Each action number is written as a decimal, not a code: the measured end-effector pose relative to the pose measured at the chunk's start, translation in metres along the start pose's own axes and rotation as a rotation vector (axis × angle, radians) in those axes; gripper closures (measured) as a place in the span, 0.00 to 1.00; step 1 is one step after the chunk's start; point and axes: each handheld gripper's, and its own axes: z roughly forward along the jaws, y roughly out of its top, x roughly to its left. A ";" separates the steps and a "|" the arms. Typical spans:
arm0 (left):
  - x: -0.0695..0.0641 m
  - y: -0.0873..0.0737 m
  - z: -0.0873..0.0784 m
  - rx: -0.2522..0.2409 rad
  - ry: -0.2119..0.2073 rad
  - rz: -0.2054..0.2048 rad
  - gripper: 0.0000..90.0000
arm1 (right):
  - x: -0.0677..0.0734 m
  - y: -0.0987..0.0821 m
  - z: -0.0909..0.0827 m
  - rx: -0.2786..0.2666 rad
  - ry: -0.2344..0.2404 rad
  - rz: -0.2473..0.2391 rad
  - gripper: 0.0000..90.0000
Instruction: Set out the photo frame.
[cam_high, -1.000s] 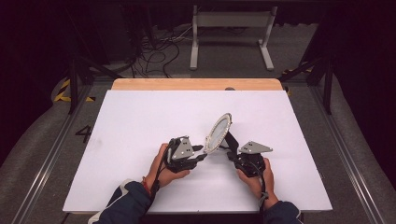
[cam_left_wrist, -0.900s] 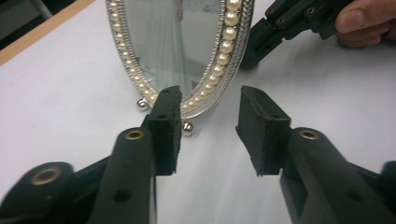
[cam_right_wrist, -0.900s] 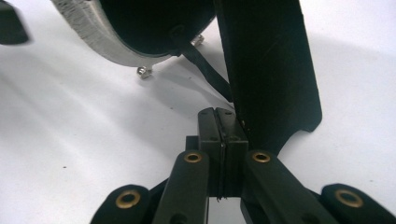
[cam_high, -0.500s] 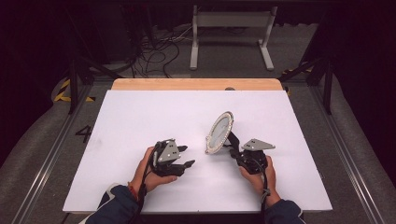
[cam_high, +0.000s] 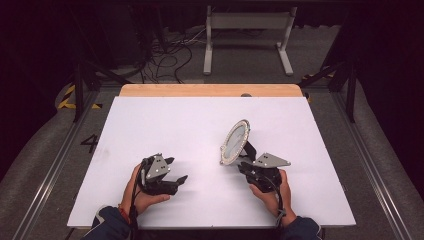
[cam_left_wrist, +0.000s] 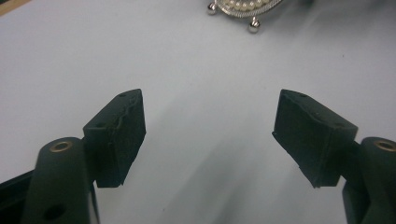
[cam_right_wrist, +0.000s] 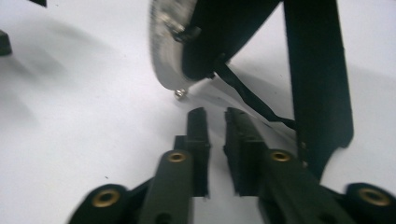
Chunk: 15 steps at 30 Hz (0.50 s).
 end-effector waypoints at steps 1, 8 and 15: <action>0.000 -0.002 -0.001 0.003 0.001 0.002 0.27 | 0.002 0.001 0.000 -0.006 0.004 0.005 0.82; -0.006 -0.013 -0.006 0.024 -0.010 0.025 0.24 | 0.009 0.006 0.003 -0.032 0.016 0.025 0.63; -0.010 -0.014 -0.003 0.053 0.002 0.043 0.23 | 0.013 0.014 0.014 -0.066 0.001 0.056 0.54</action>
